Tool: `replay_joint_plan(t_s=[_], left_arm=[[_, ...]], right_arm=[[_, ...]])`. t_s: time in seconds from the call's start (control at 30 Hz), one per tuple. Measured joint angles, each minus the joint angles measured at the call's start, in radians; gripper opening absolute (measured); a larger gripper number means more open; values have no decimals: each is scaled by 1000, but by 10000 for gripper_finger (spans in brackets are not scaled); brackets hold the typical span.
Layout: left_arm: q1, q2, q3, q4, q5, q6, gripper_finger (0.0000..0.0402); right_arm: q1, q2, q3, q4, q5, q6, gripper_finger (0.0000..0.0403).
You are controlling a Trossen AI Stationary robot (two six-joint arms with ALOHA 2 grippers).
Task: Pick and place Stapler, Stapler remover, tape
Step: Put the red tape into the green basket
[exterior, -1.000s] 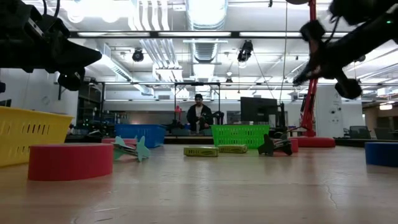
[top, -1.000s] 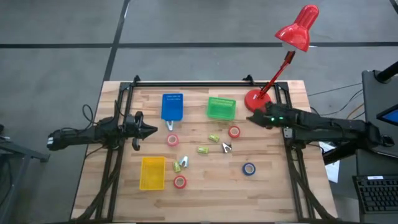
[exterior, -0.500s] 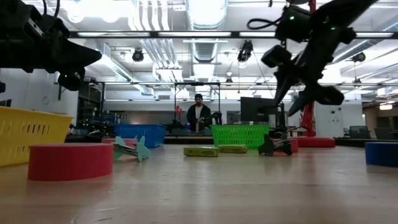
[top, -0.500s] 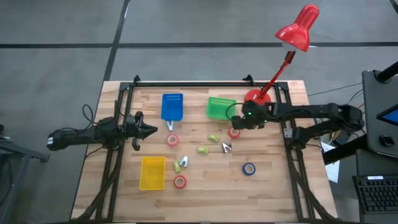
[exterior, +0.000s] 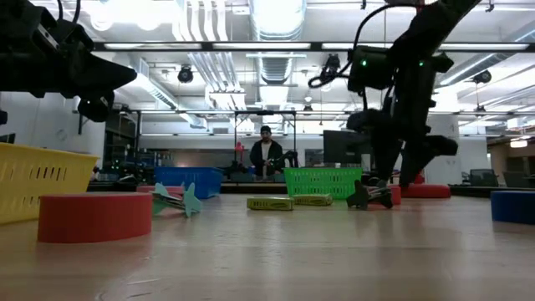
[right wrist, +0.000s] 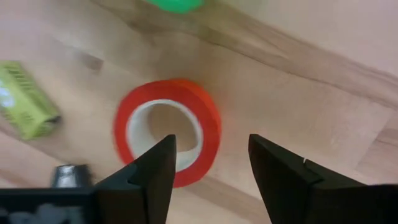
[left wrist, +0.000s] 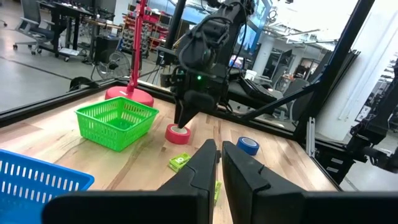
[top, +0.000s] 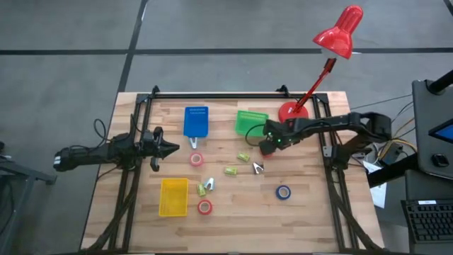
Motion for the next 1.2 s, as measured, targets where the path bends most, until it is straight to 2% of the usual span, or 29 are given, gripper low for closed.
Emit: replay_joint_plan(t_s=[0.23, 0.47, 0.67, 0.87, 1.03, 1.2], left_arm=[[0, 0, 0, 0, 0, 0, 30], [0, 0, 0, 0, 0, 0, 30], [0, 0, 0, 0, 0, 0, 30], [0, 0, 0, 1, 0, 0, 30], [0, 0, 0, 4, 0, 0, 30], [0, 0, 0, 5, -1, 0, 30]], right_arm=[[0, 47, 16, 24, -3, -48, 162], [0, 73, 32, 23, -18, -117, 92], [1, 39, 85, 26, -50, -128, 39], [1, 21, 196, 23, -71, -189, 44], [-15, 27, 302, 26, 39, -263, 54], [-89, 27, 337, 8, 102, -284, 49]])
